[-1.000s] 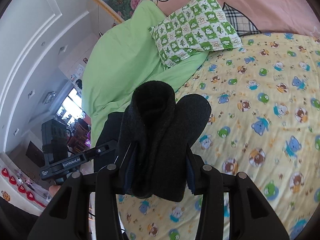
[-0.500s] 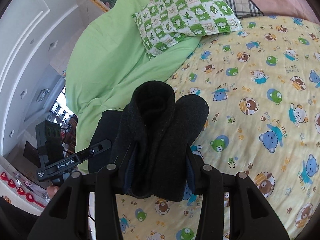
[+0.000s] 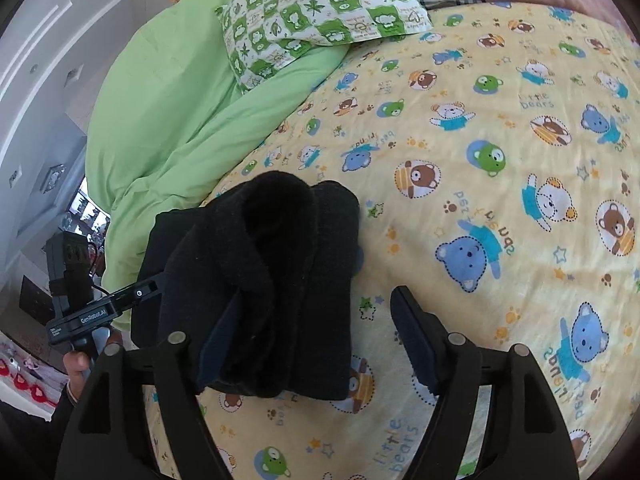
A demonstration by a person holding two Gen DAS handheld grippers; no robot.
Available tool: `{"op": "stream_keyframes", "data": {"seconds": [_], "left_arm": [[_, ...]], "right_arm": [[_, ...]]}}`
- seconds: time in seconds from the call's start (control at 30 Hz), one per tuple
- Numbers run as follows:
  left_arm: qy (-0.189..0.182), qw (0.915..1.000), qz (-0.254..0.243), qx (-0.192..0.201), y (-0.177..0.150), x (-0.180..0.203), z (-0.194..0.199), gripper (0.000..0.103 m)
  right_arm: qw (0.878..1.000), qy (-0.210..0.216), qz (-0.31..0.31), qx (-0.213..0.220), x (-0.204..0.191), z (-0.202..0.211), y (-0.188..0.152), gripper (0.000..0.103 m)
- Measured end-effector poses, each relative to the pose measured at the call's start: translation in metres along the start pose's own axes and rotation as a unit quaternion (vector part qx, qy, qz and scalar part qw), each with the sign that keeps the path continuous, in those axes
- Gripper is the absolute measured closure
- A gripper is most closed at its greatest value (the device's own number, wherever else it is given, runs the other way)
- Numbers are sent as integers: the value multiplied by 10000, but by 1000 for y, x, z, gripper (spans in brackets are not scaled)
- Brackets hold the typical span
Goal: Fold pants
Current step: 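Open both grippers and release the folded pants on the sheet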
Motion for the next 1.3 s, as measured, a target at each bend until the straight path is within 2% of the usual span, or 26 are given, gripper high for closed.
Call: {"op": "stream_keyframes", "data": {"seconds": [0.3,0.53,0.8,1.13,1.3], "left_arm": [[429,9987,-276,-50,-10,23,21,33],[670,9972,-318,67,-25,31,49,29],[709,9965,-434,70,-39,39,64,27],[779,9949,-627,90,-52,51,74,27],[902,9937,-660,117,-54,50,79,23]], "right_arm": [[9999,-118,-43,117,-4,21,1,25],[9972,-170,614,389,-40,49,-1,16],[9916,-312,1167,464,-68,63,-16,15],[9894,-376,1327,456,-77,70,-40,14],[9887,-344,1370,504,-76,74,-47,14]]}}
Point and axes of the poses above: each gripper's, at about its wrist camera, not at the fingertips, and z roughly against the way its jaws point, x to its right, y to its top, the point moved 2 cm from there along -z, roughly the way its jaws point, and after that the axes turned 15 degrees about -y, right-handed, at the moved point
